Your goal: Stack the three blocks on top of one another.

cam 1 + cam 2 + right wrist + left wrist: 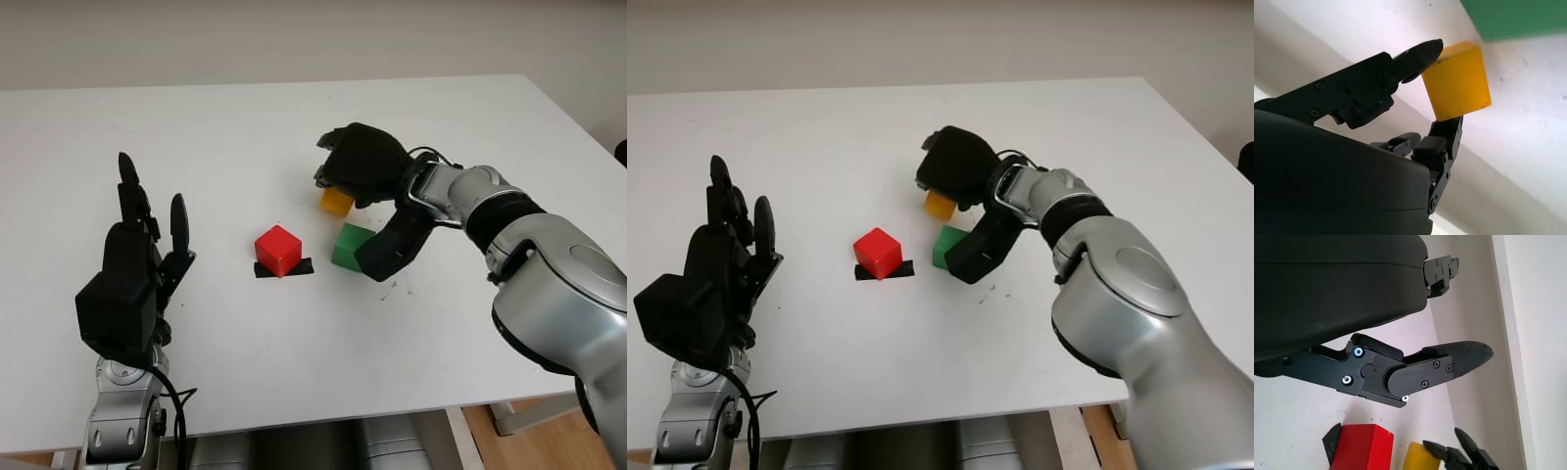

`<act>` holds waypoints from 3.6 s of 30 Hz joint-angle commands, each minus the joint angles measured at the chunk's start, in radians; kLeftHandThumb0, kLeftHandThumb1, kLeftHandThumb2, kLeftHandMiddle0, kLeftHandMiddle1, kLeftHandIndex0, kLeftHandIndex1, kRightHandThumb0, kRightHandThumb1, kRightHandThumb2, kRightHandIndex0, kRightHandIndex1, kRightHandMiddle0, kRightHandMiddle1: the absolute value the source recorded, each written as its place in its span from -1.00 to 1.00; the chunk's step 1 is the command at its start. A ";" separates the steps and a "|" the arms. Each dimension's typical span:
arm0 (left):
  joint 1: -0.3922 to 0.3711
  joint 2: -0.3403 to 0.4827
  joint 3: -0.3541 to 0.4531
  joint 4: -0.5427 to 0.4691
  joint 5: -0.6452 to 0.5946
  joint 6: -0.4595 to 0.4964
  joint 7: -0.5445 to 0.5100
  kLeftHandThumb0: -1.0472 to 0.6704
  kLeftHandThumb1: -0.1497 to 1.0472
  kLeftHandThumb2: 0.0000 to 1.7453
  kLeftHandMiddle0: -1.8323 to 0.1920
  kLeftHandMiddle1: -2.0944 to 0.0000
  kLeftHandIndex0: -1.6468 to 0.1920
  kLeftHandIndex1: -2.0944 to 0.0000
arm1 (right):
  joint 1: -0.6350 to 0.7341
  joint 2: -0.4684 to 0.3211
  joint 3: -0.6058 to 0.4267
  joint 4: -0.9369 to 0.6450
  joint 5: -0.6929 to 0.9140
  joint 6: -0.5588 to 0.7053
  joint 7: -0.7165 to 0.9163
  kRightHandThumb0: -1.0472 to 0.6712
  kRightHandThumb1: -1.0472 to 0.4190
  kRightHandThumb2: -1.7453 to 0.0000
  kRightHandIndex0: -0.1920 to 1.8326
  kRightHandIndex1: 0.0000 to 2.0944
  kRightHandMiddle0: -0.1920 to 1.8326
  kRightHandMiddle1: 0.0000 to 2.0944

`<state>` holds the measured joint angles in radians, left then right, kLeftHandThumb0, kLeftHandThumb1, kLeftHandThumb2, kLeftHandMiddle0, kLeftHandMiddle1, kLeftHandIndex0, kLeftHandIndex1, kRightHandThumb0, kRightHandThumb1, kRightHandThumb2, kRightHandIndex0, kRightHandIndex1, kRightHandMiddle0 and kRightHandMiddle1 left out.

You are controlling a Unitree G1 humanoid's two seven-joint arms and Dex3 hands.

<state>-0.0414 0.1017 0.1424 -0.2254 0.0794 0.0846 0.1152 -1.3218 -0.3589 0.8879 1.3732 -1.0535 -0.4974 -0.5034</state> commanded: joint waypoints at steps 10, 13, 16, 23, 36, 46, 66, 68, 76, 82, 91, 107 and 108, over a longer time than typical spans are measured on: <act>-0.026 0.009 0.002 0.015 0.003 -0.008 -0.007 -0.54 1.00 -0.23 1.00 1.00 1.00 1.00 | -0.014 -0.038 -0.228 -0.019 0.226 -0.049 0.179 -0.15 -0.85 0.94 -0.36 -0.96 -0.31 0.06; -0.030 0.012 0.002 0.014 0.005 -0.003 -0.009 -0.55 1.00 -0.23 1.00 1.00 1.00 1.00 | -0.006 -0.035 -0.319 -0.019 0.325 -0.042 0.295 -0.13 -0.84 0.94 -0.38 -0.96 -0.33 0.11; -0.031 0.014 0.002 0.016 0.007 -0.005 -0.010 -0.55 1.00 -0.23 1.00 1.00 1.00 1.00 | -0.004 -0.031 -0.383 -0.023 0.395 -0.029 0.393 -0.14 -0.84 0.94 -0.40 -0.97 -0.36 0.15; -0.032 0.017 0.001 0.010 0.010 0.002 -0.010 -0.55 1.00 -0.24 1.00 1.00 1.00 1.00 | 0.000 -0.010 -0.565 -0.043 0.601 0.030 0.671 -0.16 -0.85 0.94 -0.45 -0.98 -0.39 0.22; -0.034 0.020 0.005 0.015 0.005 0.004 -0.015 -0.56 1.00 -0.25 1.00 1.00 1.00 1.00 | 0.017 0.030 -0.691 -0.095 0.758 0.055 0.938 -0.22 -0.85 0.93 -0.49 -0.97 -0.42 0.37; -0.032 0.020 0.009 0.014 0.000 -0.007 -0.011 -0.58 1.00 -0.26 1.00 1.00 1.00 1.00 | 0.037 0.043 -0.654 -0.162 0.732 -0.019 1.043 -0.22 -0.85 0.94 -0.50 -0.97 -0.47 0.43; -0.060 0.023 0.015 0.018 -0.034 0.015 -0.027 -0.65 1.00 -0.22 1.00 1.00 1.00 1.00 | -0.023 0.039 -0.472 -0.214 0.522 -0.295 0.982 -0.19 -0.86 0.94 -0.50 -0.95 -0.43 0.39; -0.062 0.022 0.015 0.024 -0.035 0.012 -0.027 -0.65 1.00 -0.21 1.00 1.00 1.00 1.00 | -0.030 0.039 -0.457 -0.216 0.501 -0.305 0.967 -0.20 -0.87 0.94 -0.50 -0.95 -0.43 0.39; -0.060 0.018 0.012 0.022 -0.033 0.015 -0.026 -0.66 1.00 -0.23 1.00 1.00 1.00 1.00 | -0.050 0.044 -0.409 -0.211 0.440 -0.318 0.930 -0.23 -0.89 0.94 -0.51 -0.95 -0.47 0.41; -0.055 0.011 0.009 0.022 -0.025 0.012 -0.016 -0.67 1.00 -0.24 1.00 1.00 1.00 1.00 | -0.060 0.051 -0.379 -0.197 0.401 -0.309 0.891 -0.23 -0.91 0.93 -0.51 -0.95 -0.48 0.43; -0.051 0.001 0.002 0.027 -0.018 0.002 -0.007 -0.66 1.00 -0.23 1.00 1.00 1.00 1.00 | -0.080 0.062 -0.334 -0.176 0.346 -0.296 0.826 -0.20 -0.91 0.94 -0.51 -0.95 -0.50 0.45; -0.040 -0.013 -0.005 0.018 -0.019 0.004 0.005 -0.65 1.00 -0.24 1.00 1.00 1.00 1.00 | -0.090 0.082 -0.285 -0.165 0.292 -0.300 0.738 -0.23 -0.91 0.94 -0.51 -0.95 -0.48 0.37; -0.040 -0.013 -0.006 0.019 -0.018 0.003 0.005 -0.65 1.00 -0.25 1.00 1.00 1.00 1.00 | -0.090 0.083 -0.286 -0.164 0.292 -0.301 0.734 -0.23 -0.91 0.94 -0.51 -0.95 -0.48 0.37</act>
<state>-0.0880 0.0960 0.1386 -0.2030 0.0561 0.0973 0.1163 -1.3775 -0.2816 0.5968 1.2074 -0.7606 -0.7966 0.2409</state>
